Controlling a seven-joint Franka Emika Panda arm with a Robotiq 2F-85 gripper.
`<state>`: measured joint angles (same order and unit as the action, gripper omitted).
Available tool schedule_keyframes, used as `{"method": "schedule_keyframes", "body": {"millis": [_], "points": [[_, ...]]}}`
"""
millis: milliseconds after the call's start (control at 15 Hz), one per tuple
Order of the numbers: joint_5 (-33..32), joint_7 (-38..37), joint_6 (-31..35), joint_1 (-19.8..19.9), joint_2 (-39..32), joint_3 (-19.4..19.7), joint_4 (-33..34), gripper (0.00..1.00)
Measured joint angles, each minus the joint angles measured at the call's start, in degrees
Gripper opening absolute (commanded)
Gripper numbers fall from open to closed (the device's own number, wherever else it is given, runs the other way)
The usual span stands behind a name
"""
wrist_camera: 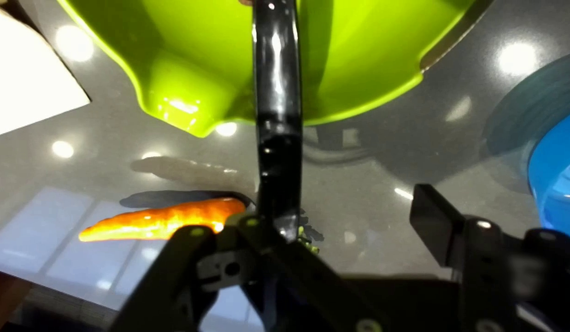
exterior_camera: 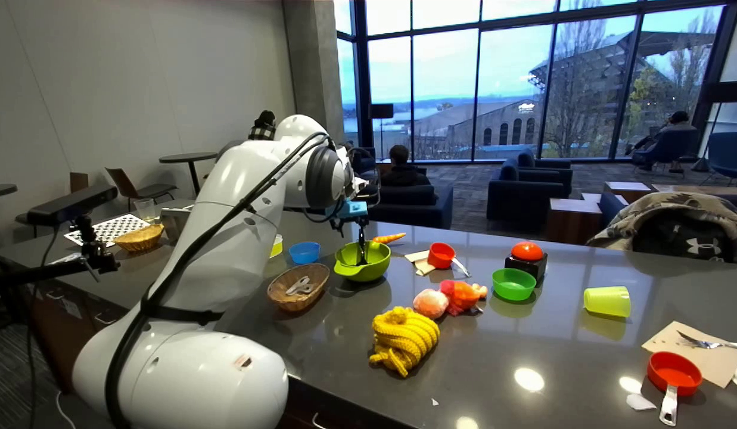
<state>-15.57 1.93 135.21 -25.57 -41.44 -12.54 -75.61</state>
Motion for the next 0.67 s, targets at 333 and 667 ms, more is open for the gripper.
{"method": "schedule_keyframes", "body": {"millis": [333,667], "points": [[0.7,0.9,0.0,-0.2,-0.6,-0.1,0.5,0.07],[1.5,1.8,-0.1,-0.3,-0.7,-0.1,1.4,0.00]]}}
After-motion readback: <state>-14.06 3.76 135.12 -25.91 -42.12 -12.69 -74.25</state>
